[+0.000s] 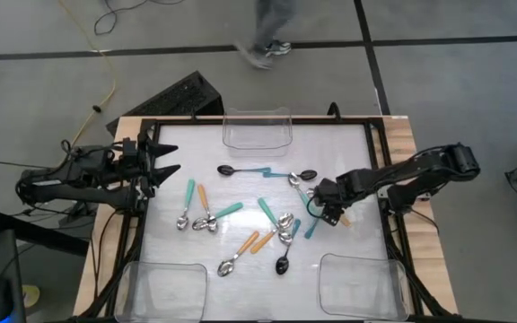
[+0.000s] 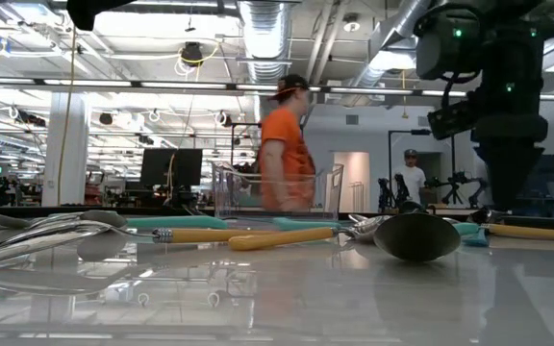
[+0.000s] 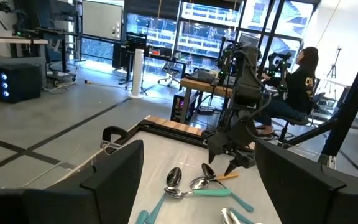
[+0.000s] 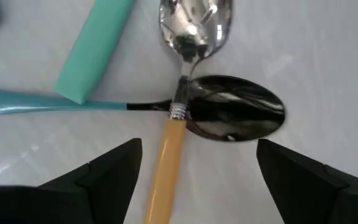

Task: Sort silverware by color (type)
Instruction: Put the right orange spoon into the bottom right transparent bin

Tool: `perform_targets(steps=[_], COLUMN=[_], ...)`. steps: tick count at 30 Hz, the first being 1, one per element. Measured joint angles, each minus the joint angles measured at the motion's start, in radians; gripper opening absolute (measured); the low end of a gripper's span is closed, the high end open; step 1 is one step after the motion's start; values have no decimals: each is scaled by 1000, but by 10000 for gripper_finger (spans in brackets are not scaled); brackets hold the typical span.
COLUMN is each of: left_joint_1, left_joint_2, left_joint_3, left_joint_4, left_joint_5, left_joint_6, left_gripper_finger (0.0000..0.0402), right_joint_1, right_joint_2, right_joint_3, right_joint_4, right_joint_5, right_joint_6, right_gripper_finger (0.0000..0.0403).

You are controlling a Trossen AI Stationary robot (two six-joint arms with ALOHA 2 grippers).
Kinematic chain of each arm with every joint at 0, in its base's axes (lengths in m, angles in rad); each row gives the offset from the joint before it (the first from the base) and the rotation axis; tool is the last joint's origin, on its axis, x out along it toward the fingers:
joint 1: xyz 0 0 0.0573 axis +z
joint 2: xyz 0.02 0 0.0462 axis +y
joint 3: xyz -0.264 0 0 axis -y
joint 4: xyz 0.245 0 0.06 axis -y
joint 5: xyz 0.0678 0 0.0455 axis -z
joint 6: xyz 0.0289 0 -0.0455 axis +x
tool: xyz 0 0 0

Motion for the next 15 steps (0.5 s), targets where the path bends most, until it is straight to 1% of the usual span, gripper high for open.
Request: perform_targets(steps=[4,15], left_joint_1=[0,0], left_joint_2=[0,0], left_joint_3=[0,0], left_joint_4=[1,1], left_joint_5=[0,0], left_joint_6=[-15,-17], left_gripper_finger=[293,293], right_joint_1=[1,3], right_joint_2=[0,-7], right_joint_3=[-63,-68], right_joint_4=[80,84], right_joint_5=[-19,-17], right_joint_6=[10,15], right_gripper_finger=[343,343])
